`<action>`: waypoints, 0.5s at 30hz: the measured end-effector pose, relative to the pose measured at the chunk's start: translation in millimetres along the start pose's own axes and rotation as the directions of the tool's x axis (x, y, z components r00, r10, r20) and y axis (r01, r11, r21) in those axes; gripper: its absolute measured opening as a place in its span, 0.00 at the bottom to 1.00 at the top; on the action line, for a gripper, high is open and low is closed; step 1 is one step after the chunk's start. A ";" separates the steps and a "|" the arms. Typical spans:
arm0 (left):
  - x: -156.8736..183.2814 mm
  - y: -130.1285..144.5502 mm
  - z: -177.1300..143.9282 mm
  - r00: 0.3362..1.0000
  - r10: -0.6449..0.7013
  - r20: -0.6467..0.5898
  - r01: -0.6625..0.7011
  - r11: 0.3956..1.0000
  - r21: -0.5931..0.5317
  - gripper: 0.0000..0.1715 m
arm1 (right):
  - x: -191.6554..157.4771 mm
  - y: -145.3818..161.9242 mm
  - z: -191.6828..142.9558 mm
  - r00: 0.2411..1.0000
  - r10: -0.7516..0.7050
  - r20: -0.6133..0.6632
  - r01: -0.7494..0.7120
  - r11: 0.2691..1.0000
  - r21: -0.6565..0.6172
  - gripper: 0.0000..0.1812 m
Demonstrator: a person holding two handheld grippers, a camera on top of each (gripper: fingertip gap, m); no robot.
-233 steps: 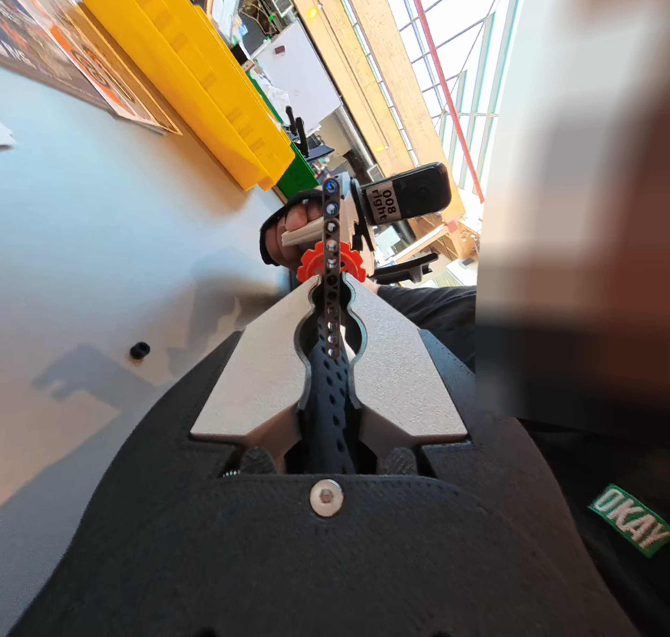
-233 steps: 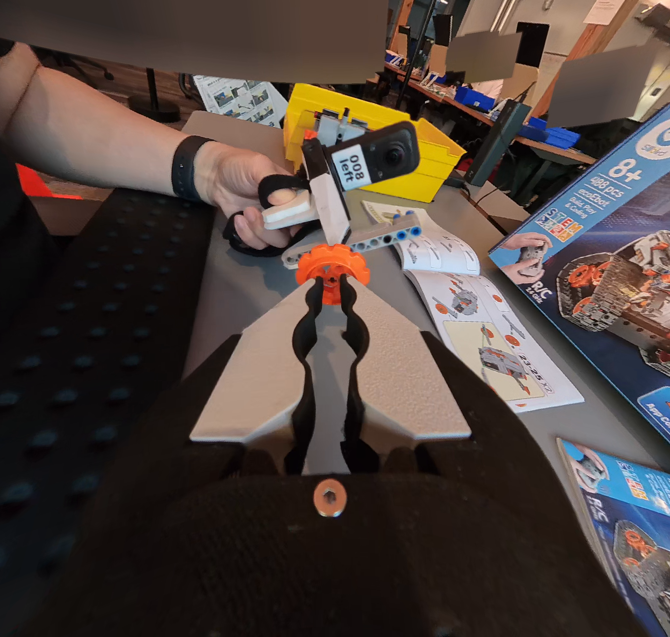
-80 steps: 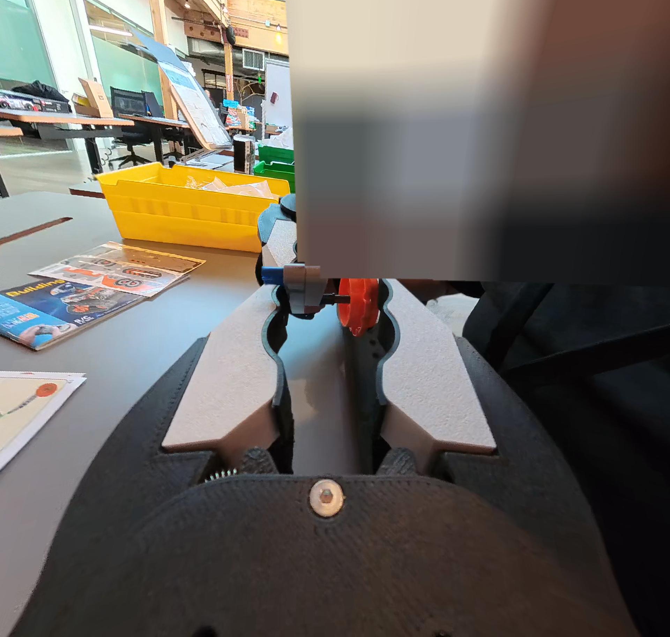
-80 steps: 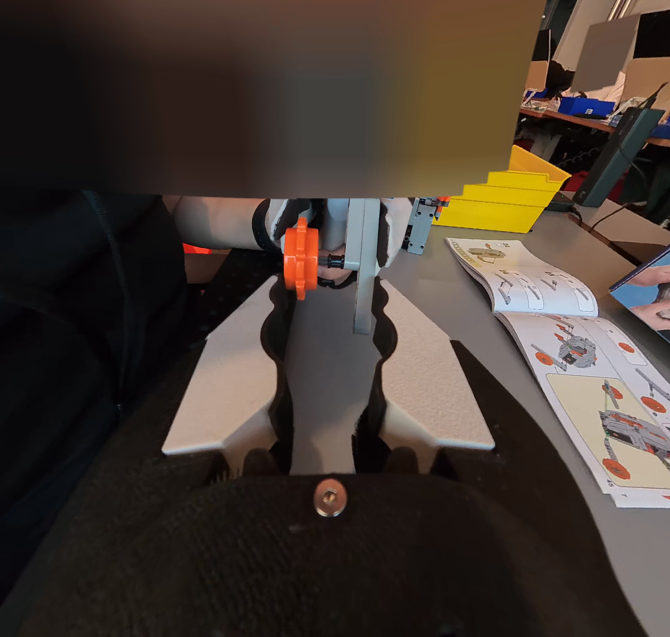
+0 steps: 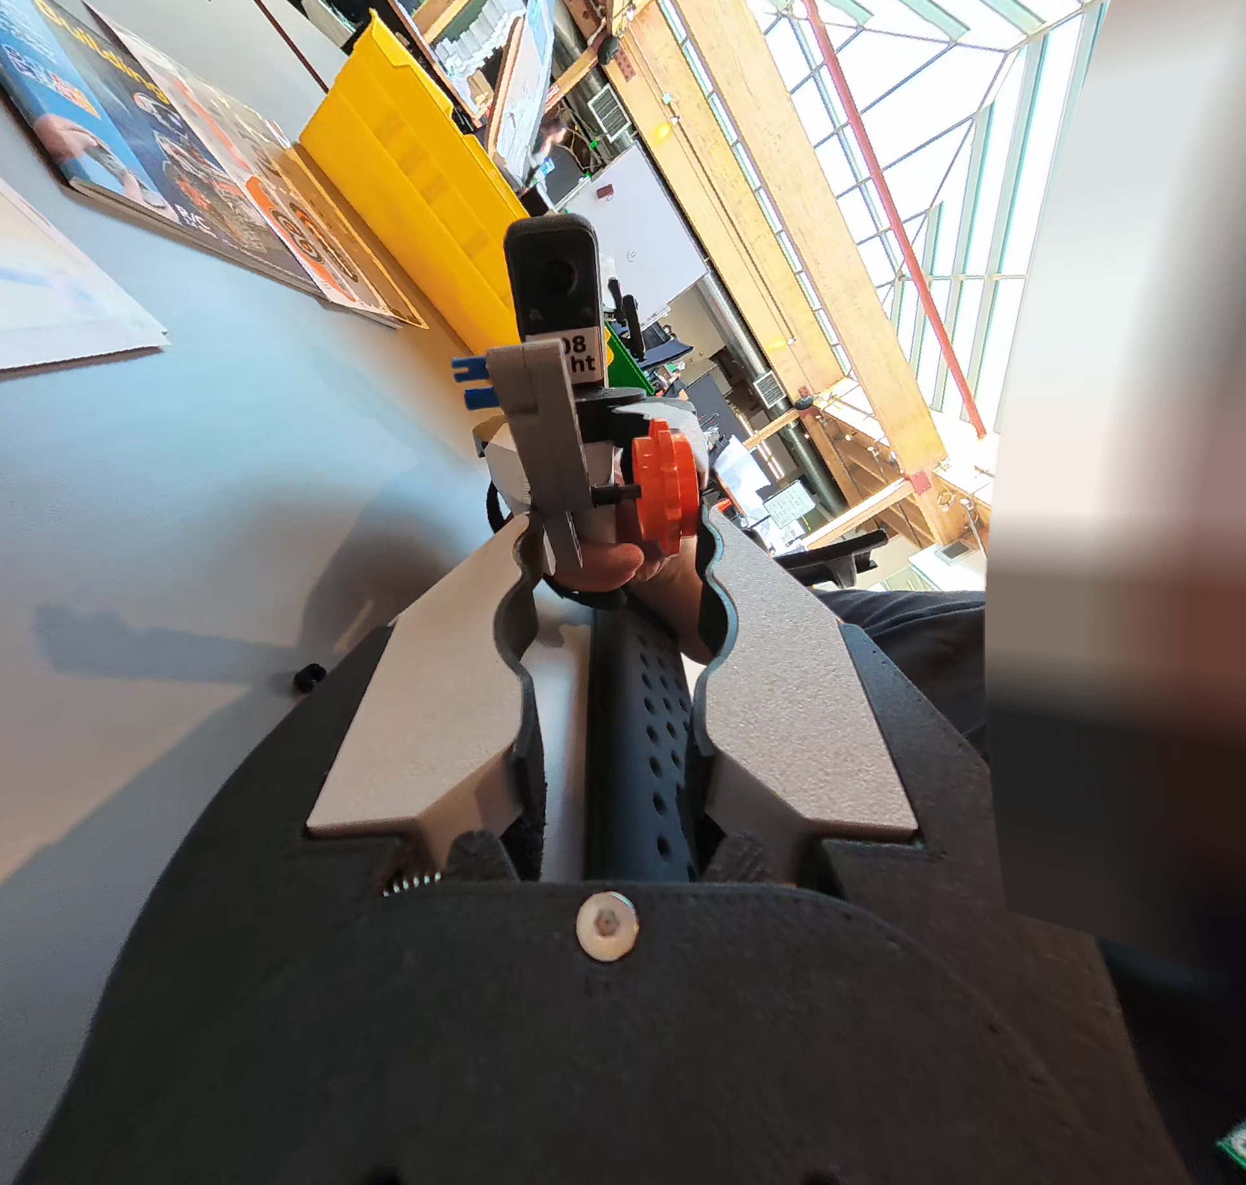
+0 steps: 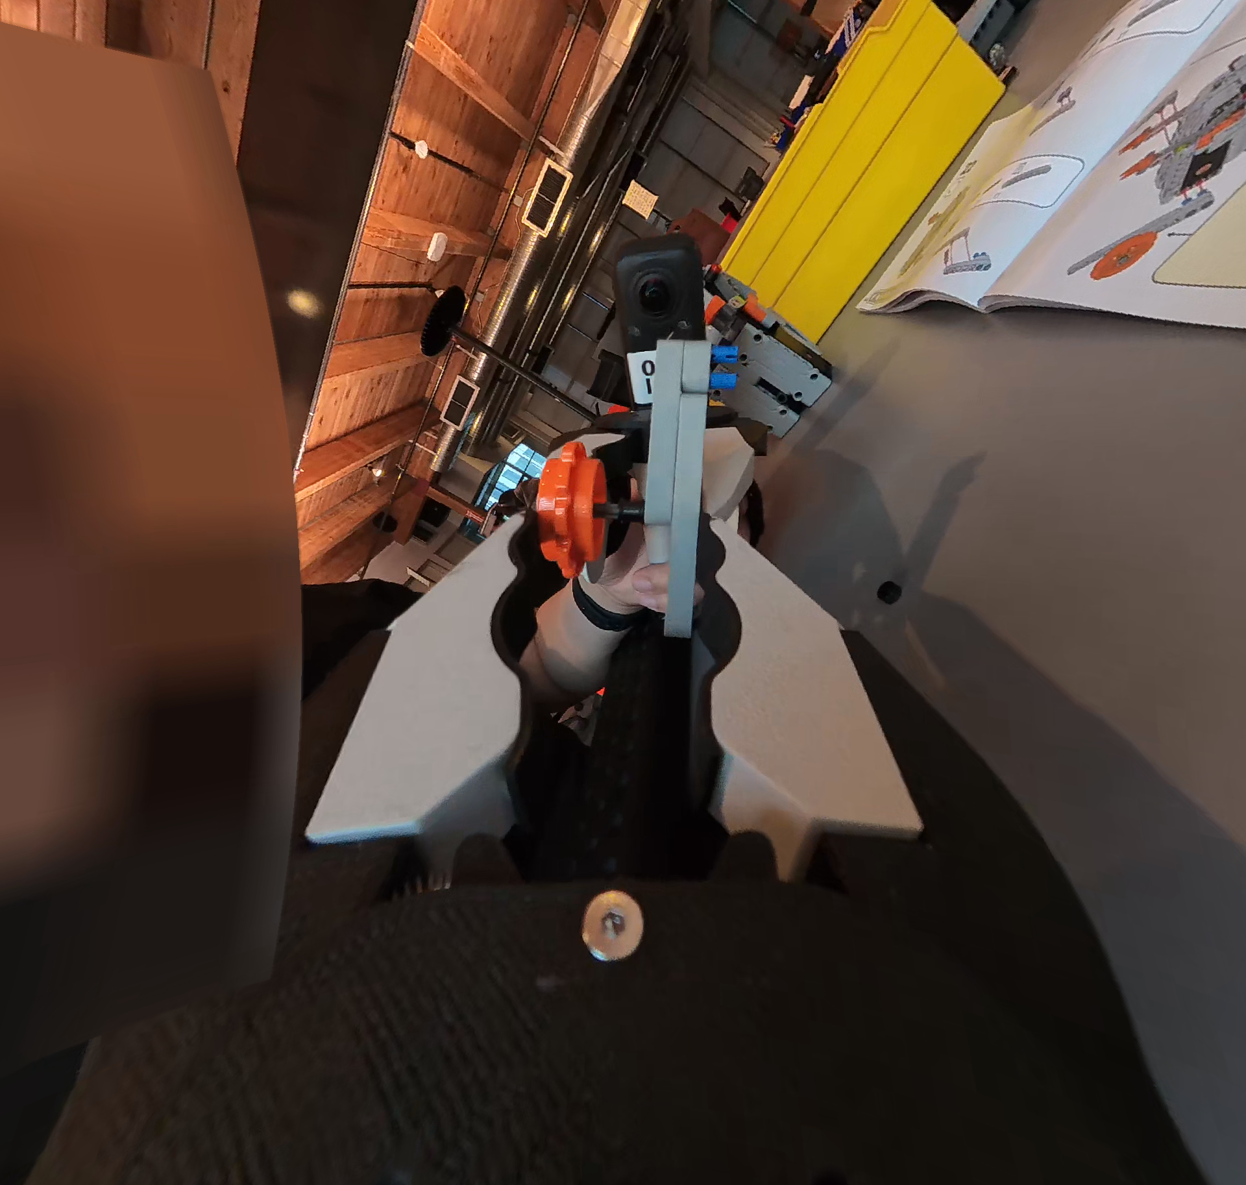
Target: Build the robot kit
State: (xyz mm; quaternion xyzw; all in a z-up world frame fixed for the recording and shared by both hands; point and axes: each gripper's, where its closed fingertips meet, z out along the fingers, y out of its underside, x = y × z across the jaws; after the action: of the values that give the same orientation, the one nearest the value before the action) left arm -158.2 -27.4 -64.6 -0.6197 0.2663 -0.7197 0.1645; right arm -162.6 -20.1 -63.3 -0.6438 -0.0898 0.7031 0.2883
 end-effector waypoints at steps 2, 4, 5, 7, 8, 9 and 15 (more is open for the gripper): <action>0.5 -0.7 -0.5 1.000 -0.016 -0.010 0.017 1.000 0.008 0.26 | -0.6 0.5 0.5 1.000 -0.015 -0.002 0.015 1.000 -0.008 0.25; 0.5 -3.3 -1.3 0.999 -0.041 -0.020 0.041 0.999 0.025 0.26 | -0.7 -0.1 1.5 0.999 -0.041 -0.012 0.041 0.999 -0.007 0.25; 0.2 -4.1 -1.5 0.998 -0.052 -0.024 0.053 0.998 0.031 0.26 | -0.4 -0.3 1.7 0.998 -0.052 -0.018 0.052 0.999 -0.007 0.24; -1.3 -4.4 -1.5 0.998 -0.063 -0.018 0.063 0.997 0.035 0.25 | 0.9 -0.3 1.5 0.998 -0.057 -0.027 0.057 0.998 -0.009 0.25; -2.0 -4.6 -1.4 0.998 -0.061 -0.013 0.061 0.997 0.038 0.25 | 2.0 -0.5 1.1 0.998 -0.055 -0.031 0.055 0.998 -0.005 0.25; 0.7 -4.4 -1.6 0.999 -0.045 -0.028 0.046 0.998 0.036 0.15 | 5.0 -1.0 0.1 0.997 -0.057 -0.050 0.057 0.998 -0.002 0.25; 5.6 -4.2 -1.7 0.998 -0.028 -0.051 0.030 0.999 0.032 0.09 | 8.4 0.7 0.6 0.996 -0.064 -0.065 0.063 0.998 -0.014 0.25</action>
State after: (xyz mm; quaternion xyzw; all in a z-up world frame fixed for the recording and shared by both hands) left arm -160.4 -26.9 -57.8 -0.6024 0.2497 -0.7417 0.1574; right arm -163.3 -16.2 -70.6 -0.6650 -0.1051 0.6715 0.3094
